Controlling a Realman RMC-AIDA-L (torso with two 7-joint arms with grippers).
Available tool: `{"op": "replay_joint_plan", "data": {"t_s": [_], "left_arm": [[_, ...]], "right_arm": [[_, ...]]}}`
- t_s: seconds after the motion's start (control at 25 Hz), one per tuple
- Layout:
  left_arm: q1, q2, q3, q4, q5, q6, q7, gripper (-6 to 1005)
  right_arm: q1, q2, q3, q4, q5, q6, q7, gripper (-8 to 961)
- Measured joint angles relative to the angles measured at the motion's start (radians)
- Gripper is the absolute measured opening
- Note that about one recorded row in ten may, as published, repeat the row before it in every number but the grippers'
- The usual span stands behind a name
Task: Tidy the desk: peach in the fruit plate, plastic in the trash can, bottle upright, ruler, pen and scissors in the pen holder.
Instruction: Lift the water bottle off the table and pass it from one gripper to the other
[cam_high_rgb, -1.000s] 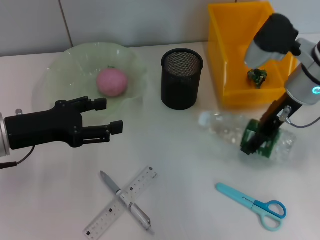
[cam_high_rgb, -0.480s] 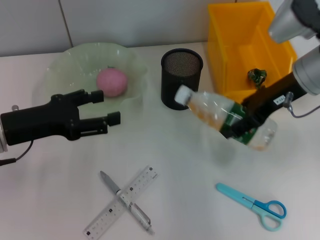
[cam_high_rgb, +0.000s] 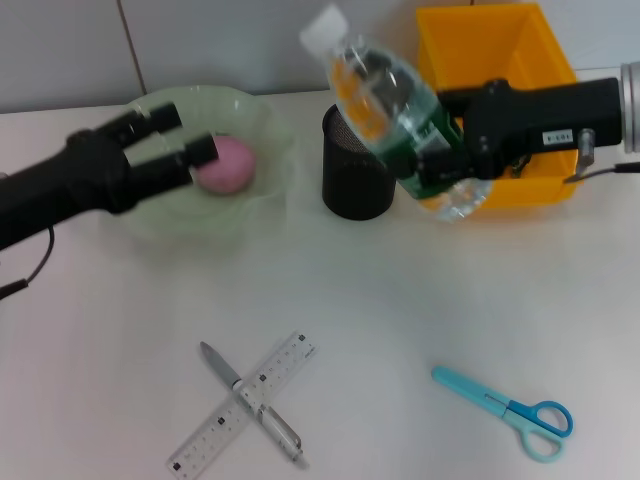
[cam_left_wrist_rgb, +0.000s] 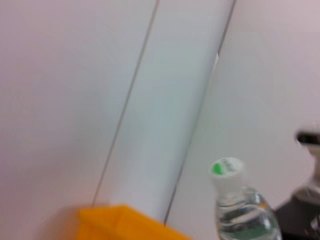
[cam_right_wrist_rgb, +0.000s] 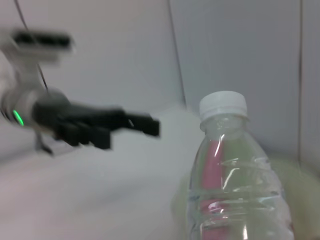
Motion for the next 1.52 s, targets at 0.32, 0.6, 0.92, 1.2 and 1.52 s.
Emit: {"op": "replay_joint_plan", "data": {"t_s": [0.32, 0.6, 0.92, 1.2, 1.52], "left_arm": [[-0.032, -0.004, 0.0, -0.124, -0.197, 0.052, 0.004, 874], [-0.077, -0.01, 0.01, -0.16, -0.243, 0.092, 0.01, 874], [-0.105, -0.015, 0.012, -0.189, -0.247, 0.121, 0.047, 874], [-0.113, -0.014, 0.01, -0.204, -0.248, 0.129, 0.076, 874], [-0.121, -0.014, 0.013, -0.211, -0.248, 0.135, 0.088, 873]], "right_arm": [[0.002, 0.023, 0.004, 0.138, 0.161, 0.004, -0.215, 772], [0.048, 0.051, 0.003, 0.273, 0.23, 0.026, -0.329, 773], [0.076, 0.062, -0.012, 0.335, 0.255, 0.039, -0.368, 774], [0.109, 0.064, -0.016, 0.387, 0.257, 0.038, -0.371, 775], [0.115, 0.064, -0.053, 0.406, 0.255, 0.043, -0.373, 776]]}}
